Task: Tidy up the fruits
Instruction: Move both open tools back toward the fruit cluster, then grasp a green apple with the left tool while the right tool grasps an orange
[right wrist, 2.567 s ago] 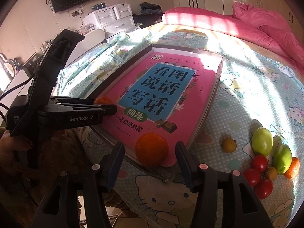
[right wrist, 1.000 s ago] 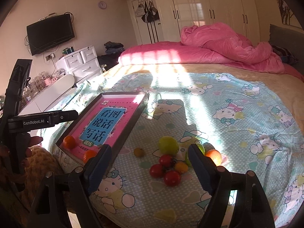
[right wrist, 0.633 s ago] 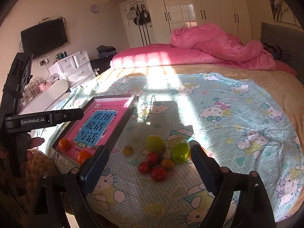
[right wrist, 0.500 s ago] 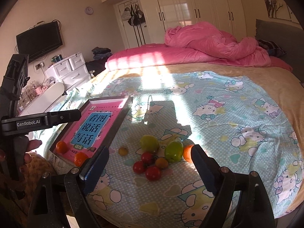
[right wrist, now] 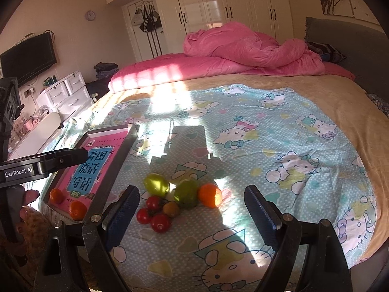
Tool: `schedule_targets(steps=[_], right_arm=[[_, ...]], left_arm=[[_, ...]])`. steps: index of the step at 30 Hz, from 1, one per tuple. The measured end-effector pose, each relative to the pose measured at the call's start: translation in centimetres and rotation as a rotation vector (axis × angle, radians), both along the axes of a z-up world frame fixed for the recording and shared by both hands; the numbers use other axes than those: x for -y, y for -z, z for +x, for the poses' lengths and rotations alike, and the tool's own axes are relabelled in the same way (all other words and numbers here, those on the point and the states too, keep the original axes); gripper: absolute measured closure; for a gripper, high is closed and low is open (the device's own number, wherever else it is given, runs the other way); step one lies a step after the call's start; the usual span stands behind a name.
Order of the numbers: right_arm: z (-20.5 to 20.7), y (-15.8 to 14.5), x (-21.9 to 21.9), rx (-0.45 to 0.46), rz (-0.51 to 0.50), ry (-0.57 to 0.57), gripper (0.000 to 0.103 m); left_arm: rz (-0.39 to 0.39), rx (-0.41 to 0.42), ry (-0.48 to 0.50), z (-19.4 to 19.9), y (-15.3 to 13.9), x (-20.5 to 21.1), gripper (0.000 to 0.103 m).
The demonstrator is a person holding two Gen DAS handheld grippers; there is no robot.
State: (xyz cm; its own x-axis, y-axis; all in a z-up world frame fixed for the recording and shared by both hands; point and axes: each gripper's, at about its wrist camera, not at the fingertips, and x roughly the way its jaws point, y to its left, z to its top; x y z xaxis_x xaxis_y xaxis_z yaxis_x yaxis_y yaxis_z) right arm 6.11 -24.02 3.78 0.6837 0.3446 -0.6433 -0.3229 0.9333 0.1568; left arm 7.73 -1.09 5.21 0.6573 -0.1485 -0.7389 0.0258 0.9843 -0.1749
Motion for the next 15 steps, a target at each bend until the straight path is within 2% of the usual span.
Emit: schedule_targets(steps=[15], right_arm=[[2.9,3.4,2.0,-0.153,0.005,0.099,0.015]], left_arm=[[0.014,-0.159,0.128,5.0,6.2,2.6,0.024]])
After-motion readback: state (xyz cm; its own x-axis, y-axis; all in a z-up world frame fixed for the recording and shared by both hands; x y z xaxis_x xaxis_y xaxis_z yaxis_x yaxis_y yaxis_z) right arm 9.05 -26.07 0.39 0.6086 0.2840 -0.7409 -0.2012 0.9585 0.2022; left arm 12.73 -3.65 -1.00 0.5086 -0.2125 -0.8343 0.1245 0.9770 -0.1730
